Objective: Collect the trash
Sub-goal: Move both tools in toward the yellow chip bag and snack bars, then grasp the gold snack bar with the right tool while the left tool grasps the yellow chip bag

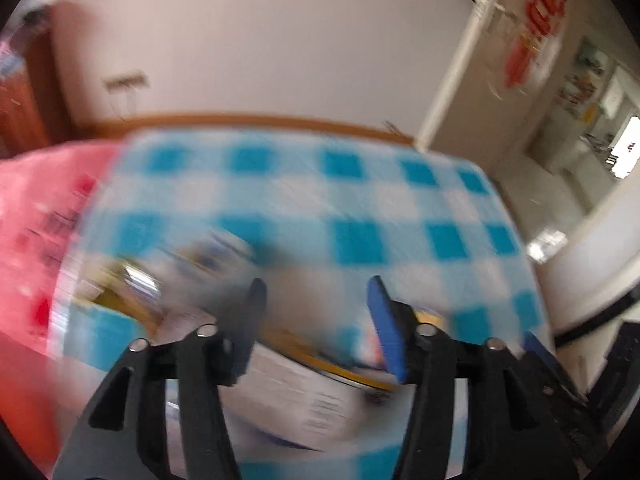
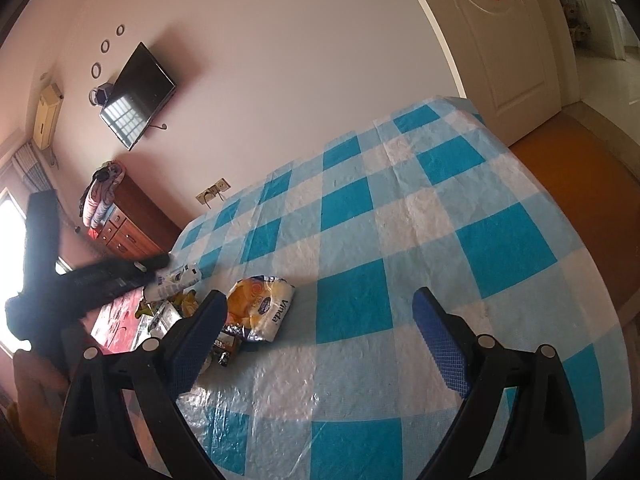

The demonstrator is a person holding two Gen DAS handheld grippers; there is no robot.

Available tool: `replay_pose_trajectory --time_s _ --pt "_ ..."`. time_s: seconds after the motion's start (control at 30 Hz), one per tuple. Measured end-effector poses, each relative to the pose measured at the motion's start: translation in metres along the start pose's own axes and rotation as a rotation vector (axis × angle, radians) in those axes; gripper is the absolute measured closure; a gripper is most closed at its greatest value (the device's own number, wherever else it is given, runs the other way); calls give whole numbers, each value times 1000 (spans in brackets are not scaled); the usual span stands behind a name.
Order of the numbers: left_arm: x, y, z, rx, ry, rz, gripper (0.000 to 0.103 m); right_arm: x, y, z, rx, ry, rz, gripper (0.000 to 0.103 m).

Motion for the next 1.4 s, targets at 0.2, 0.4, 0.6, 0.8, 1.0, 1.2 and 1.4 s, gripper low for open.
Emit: replay_pose_trajectory --time_s 0.2,0.4,0.6,0.8,1.0,1.2,1.4 --pt "-84 -12 -36 2 132 -122 36 -4 -6 2 -7 23 17 10" --pt "-122 -61 -23 -125 232 -66 36 -9 -13 4 -22 53 36 10" --pt "-106 -60 -9 -121 154 -34 36 -11 -20 7 -45 74 54 10" --pt "-61 -60 17 -151 56 13 36 -24 -22 10 -52 137 53 10" --pt "-15 -55 43 -180 -22 99 36 -40 -26 20 -84 219 31 11" --pt "-16 -33 51 -127 -34 76 36 -47 -33 32 -143 268 15 11" --pt "-57 6 61 -55 119 37 33 -59 -39 48 -188 358 31 11"
Point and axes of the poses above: each gripper's, at about its wrist camera, not at the fingertips, and y roughly against the way its jaws point, x to its right, z to its underside, the point moved 8 cm from there along -y, roughly the way its jaws point, and after that the axes turned 10 degrees about -x, right-handed, at the moved point
